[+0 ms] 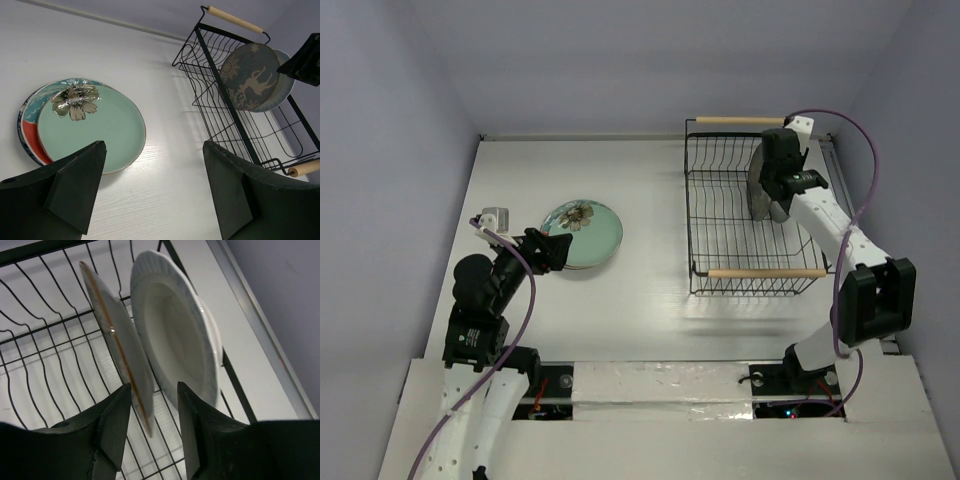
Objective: Unload the plates from the dish rack
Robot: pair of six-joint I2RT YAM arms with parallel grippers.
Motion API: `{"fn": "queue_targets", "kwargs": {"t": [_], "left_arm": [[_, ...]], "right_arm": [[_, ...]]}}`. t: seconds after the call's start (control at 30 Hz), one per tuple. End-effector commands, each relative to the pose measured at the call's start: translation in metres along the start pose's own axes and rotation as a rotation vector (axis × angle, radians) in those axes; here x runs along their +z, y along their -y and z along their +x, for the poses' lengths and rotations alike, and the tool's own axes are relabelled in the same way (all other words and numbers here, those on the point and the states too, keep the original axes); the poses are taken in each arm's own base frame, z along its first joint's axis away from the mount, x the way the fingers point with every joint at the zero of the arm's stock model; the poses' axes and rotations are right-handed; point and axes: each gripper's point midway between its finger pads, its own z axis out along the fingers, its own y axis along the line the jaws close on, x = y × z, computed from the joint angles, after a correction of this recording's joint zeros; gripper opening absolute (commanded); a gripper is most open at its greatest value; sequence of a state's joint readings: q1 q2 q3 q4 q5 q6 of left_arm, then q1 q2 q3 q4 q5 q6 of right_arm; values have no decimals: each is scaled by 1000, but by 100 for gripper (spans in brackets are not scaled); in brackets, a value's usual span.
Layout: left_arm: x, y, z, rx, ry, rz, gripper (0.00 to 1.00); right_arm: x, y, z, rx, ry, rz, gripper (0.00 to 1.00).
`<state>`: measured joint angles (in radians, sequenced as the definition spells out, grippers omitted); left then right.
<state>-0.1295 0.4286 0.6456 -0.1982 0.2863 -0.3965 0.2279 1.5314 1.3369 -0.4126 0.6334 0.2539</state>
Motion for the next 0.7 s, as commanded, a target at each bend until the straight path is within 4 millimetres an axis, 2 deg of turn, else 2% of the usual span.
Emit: {"fn": "queue_targets", "kwargs": {"t": [0.0, 0.17, 0.33, 0.5, 0.63, 0.67], "left_arm": [[1, 8, -9, 27, 40, 40, 75], [2, 7, -8, 26, 34, 38, 75], [3, 7, -8, 25, 33, 36, 75], [3, 7, -8, 25, 31, 36, 75], [3, 6, -8, 26, 30, 35, 75], [3, 6, -7, 24, 28, 34, 75]], "right_arm": [[4, -9, -15, -12, 17, -11, 44], [23, -14, 5, -58, -35, 24, 44], [27, -13, 8, -72, -40, 44, 33], [17, 0, -6, -75, -7, 79, 18], [4, 10, -26, -77, 34, 99, 9], [-2, 8, -31, -83, 47, 94, 6]]}}
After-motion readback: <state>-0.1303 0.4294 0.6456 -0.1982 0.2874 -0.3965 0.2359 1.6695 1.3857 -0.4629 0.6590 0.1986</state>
